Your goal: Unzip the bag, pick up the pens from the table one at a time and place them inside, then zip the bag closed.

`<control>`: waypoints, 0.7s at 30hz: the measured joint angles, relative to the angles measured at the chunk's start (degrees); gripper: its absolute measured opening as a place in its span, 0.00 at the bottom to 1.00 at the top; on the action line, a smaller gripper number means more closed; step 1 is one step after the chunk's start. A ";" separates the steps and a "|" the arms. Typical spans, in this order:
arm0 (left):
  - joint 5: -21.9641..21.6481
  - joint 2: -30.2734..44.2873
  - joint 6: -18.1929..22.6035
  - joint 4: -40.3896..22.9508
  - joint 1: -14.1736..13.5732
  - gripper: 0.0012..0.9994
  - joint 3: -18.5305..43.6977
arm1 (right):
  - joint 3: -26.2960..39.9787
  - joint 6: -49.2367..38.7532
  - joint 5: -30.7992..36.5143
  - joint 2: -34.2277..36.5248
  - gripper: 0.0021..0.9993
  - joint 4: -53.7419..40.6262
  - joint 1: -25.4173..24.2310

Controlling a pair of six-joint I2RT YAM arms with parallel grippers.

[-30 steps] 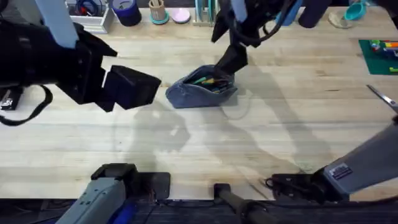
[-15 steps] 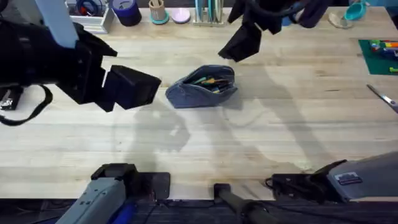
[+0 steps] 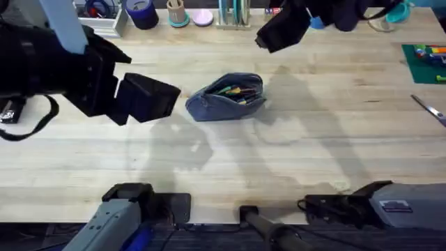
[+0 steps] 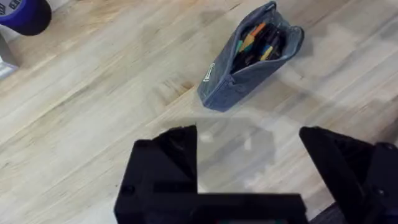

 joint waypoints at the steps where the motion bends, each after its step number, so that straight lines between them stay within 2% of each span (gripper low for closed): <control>1: 0.00 0.00 0.00 0.00 0.00 1.00 0.00 | 0.02 1.60 0.92 -0.06 1.00 -0.22 0.00; 9: 0.00 0.00 0.00 0.00 0.00 1.00 0.00 | 0.02 11.49 4.16 -0.08 1.00 -3.28 -0.02; 17: 0.07 0.00 0.08 0.00 0.00 0.99 0.00 | 0.02 13.79 4.36 -0.08 1.00 -5.56 -0.02; 21: 1.01 0.00 1.44 0.02 0.00 0.99 0.00 | 0.02 14.14 4.36 -0.08 1.00 -5.80 -0.02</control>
